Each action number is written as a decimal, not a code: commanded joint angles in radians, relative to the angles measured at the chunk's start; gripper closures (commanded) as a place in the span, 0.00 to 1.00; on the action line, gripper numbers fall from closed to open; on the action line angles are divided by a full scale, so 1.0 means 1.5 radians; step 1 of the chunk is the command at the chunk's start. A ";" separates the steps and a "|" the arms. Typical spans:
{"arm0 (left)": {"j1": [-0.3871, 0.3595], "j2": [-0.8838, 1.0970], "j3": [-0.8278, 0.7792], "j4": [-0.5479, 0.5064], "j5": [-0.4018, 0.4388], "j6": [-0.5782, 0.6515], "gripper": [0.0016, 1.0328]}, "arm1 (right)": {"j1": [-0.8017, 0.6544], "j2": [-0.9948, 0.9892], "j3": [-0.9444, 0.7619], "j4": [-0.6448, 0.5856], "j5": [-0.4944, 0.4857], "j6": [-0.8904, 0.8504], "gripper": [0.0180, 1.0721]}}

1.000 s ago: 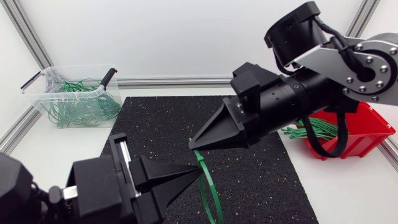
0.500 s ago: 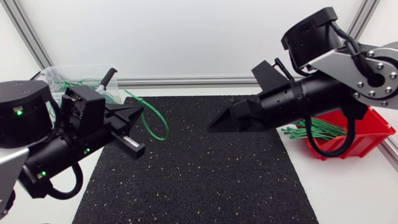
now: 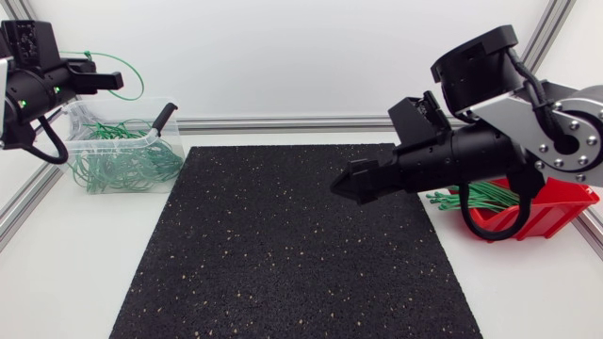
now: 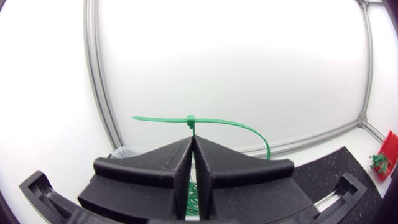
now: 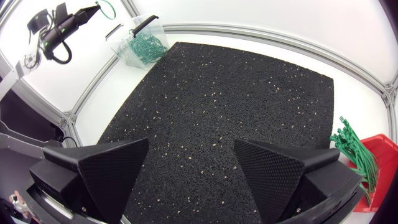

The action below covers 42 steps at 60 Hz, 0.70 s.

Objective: Take a green cable tie from the red box, thread the tail through the head to close it, then place it in the transparent bin on the left.

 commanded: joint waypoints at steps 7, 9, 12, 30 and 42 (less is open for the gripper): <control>0.063 0.138 0.184 -0.074 -0.033 -0.060 0.96 | 0.010 -0.022 -0.026 0.009 0.010 -0.012 0.04; 0.068 0.169 0.216 -0.097 -0.042 -0.063 0.96 | 0.011 -0.024 -0.028 0.009 0.012 -0.013 0.04; 0.077 0.212 0.258 -0.128 -0.053 -0.067 0.96 | 0.011 -0.030 -0.031 0.009 0.012 -0.014 0.04; 0.094 0.405 0.396 -0.358 -0.075 -0.066 0.36 | 0.013 -0.052 -0.053 0.008 0.036 -0.037 0.04; 0.076 0.295 0.266 -0.292 -0.074 -0.050 0.07 | -0.001 -0.073 -0.072 0.018 0.078 -0.072 0.04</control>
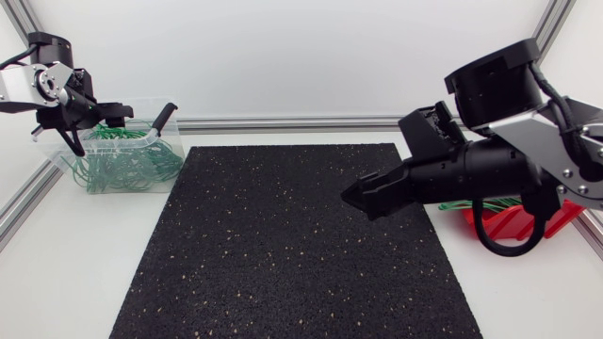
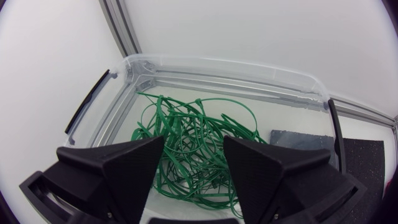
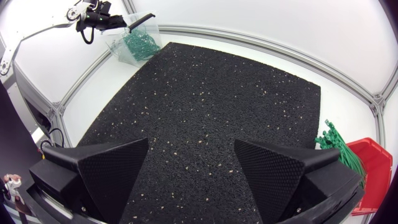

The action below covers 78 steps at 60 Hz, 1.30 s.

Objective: Take a green cable tie from the red box, thread the tail through the head to close it, then place it in the transparent bin on the left.

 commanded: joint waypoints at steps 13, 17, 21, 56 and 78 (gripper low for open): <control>-0.019 -0.203 -0.171 0.038 0.013 0.001 0.06 | -0.081 -0.071 -0.062 0.032 0.044 -0.055 0.04; -0.021 -0.238 -0.208 0.041 0.013 0.002 0.06 | -0.108 -0.090 -0.078 0.038 0.049 -0.067 0.04; -0.021 -0.266 -0.239 0.048 0.014 0.002 0.04 | -0.141 -0.114 -0.099 0.053 0.059 -0.078 0.04; -0.016 -0.569 -0.562 0.130 0.058 0.031 0.04 | -0.291 -0.373 -0.261 0.096 0.104 -0.152 0.04; -0.031 -0.779 -0.714 0.154 0.059 0.026 0.04 | -0.313 -0.510 -0.362 0.159 0.118 -0.135 0.04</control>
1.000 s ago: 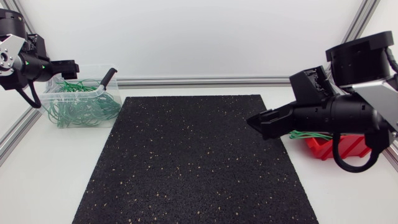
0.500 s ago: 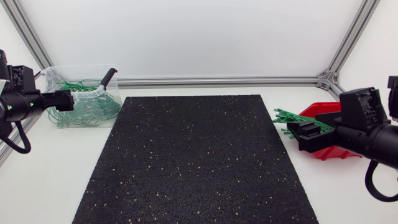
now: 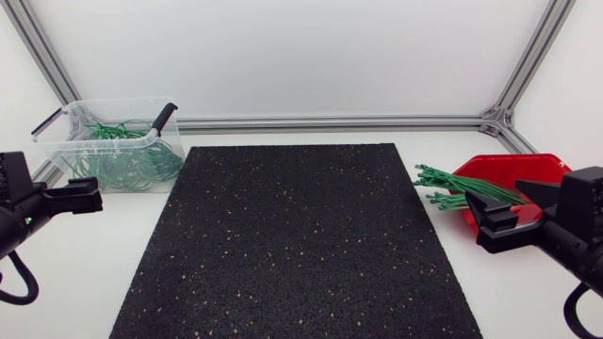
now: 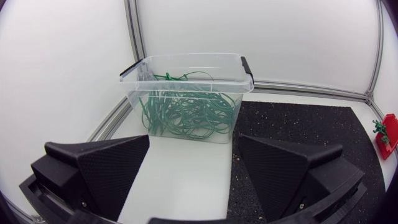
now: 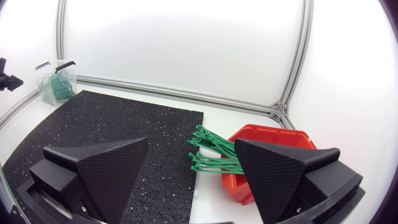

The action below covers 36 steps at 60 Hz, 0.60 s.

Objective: Take a green cable tie from the red box, thread the tail through the head to close it, then place it in the transparent bin on the left.

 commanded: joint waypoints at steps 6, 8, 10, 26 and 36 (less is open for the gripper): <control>-0.008 -0.126 -0.078 0.009 0.009 0.005 0.04 | -0.010 -0.057 -0.062 0.037 0.010 0.022 0.04; -0.008 -0.153 -0.095 0.009 0.009 0.004 0.04 | -0.010 -0.069 -0.072 0.044 0.012 0.026 0.04; -0.008 -0.177 -0.107 0.008 0.009 0.004 0.04 | -0.011 -0.079 -0.081 0.051 0.013 0.029 0.04; -0.036 -0.267 -0.163 0.013 0.020 -0.006 0.04 | -0.017 -0.170 -0.161 0.106 0.023 0.059 0.04; -0.053 -0.321 -0.197 0.016 0.026 -0.013 0.04 | -0.020 -0.224 -0.208 0.139 0.029 0.077 0.04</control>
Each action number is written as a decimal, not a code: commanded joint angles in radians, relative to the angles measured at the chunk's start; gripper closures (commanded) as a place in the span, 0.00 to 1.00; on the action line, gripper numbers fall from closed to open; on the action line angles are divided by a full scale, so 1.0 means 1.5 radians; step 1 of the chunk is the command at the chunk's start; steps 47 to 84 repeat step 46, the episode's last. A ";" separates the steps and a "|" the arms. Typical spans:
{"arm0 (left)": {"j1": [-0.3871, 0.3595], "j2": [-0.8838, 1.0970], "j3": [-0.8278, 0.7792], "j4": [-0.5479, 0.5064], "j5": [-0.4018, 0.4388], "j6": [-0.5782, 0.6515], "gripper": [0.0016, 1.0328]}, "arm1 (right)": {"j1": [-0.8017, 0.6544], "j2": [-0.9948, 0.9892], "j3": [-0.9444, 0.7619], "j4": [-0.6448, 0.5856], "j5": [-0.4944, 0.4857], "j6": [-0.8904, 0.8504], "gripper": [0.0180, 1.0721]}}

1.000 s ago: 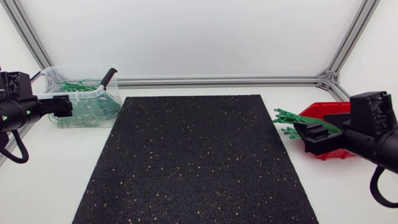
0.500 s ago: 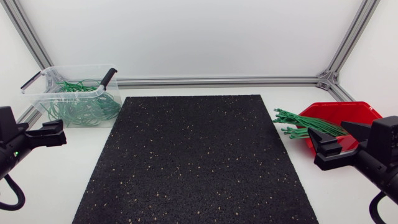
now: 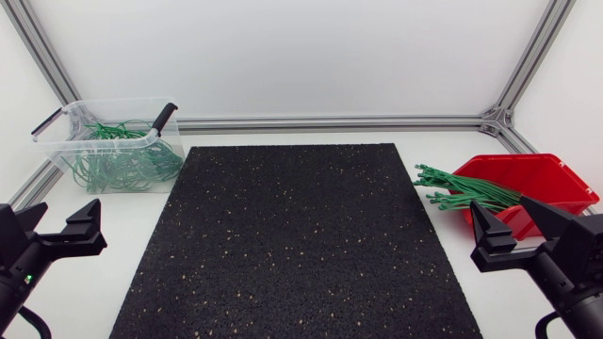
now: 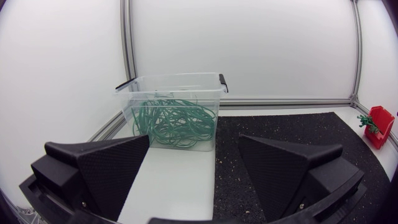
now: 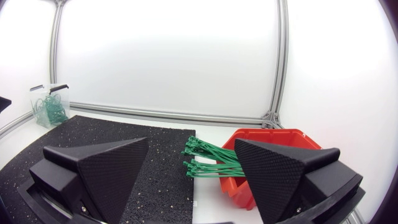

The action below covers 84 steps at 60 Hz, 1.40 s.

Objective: Take a green cable tie from the red box, thread the tail through the head to close it, then place it in the transparent bin on the left.

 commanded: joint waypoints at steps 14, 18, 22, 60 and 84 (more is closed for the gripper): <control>-0.034 -0.102 -0.076 0.012 0.018 -0.019 0.04 | -0.011 -0.071 -0.072 0.047 0.013 0.035 0.04; -0.041 -0.124 -0.089 0.013 0.021 -0.021 0.04 | -0.011 -0.071 -0.072 0.047 0.013 0.035 0.04; -0.048 -0.146 -0.103 0.015 0.024 -0.024 0.04 | -0.011 -0.071 -0.072 0.047 0.013 0.035 0.04; -0.069 -0.214 -0.146 0.018 0.032 -0.032 0.04 | -0.011 -0.071 -0.072 0.047 0.013 0.035 0.04; -0.069 -0.214 -0.146 0.018 0.032 -0.032 0.04 | -0.011 -0.071 -0.072 0.047 0.013 0.035 0.04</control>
